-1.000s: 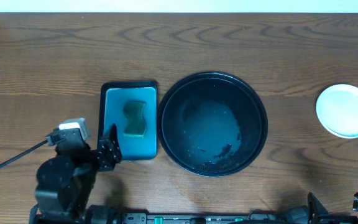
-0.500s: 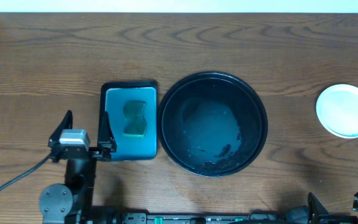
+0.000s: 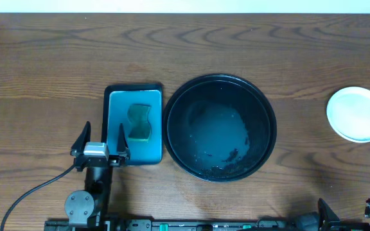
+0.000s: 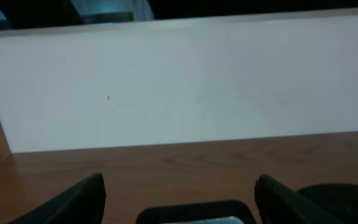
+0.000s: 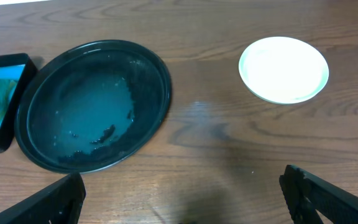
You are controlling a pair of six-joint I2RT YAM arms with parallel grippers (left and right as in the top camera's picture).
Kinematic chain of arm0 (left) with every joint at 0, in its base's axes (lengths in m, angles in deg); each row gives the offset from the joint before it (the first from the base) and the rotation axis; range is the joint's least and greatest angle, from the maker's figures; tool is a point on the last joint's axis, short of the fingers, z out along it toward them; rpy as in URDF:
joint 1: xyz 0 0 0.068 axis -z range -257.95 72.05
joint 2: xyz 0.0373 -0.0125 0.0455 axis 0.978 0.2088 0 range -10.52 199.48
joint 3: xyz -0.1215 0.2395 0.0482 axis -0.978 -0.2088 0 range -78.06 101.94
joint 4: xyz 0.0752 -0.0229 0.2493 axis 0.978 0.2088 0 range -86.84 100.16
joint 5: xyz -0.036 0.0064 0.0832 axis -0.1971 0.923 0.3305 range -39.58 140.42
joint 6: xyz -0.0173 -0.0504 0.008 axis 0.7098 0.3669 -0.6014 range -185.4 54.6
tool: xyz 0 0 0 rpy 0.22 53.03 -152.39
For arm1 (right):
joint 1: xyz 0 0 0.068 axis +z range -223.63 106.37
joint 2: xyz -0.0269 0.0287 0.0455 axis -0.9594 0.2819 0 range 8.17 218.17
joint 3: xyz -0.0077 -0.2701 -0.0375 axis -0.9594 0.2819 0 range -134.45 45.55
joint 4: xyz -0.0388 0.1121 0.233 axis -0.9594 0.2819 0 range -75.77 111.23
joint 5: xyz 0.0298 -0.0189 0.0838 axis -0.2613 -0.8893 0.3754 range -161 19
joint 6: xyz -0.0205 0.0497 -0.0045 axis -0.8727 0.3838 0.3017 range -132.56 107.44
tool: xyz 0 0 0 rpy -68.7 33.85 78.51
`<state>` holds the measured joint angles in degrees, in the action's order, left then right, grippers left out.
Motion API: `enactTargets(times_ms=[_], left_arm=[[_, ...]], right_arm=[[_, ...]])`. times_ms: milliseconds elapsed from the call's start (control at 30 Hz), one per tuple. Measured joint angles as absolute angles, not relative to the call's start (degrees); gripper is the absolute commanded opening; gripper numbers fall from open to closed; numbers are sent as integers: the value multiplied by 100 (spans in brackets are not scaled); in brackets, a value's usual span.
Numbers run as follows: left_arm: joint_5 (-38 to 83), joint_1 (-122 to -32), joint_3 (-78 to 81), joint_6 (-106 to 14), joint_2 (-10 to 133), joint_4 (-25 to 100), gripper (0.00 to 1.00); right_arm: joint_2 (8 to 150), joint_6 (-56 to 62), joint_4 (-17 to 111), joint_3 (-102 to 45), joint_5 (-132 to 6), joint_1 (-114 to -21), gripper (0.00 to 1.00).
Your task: Clean dirty plates on tray and stack at the side
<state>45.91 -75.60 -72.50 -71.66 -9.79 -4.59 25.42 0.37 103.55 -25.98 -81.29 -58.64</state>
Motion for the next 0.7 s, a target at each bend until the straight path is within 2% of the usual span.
enactTargets(times_ms=[200,367,700], left_arm=[[4582,-7560,-7645,-7164,-983,-500,77],[4602,-7560,-7750,-7164,-979,389,77],[4630,-7566,-7735,-7164,-990,424,78]], right_arm=[[2542,37,10355,-2598,-8129,-5864,99],[2545,37,10348,-2598,-8129,-5864,99],[2545,37,10355,-2595,-8126,-5864,99]])
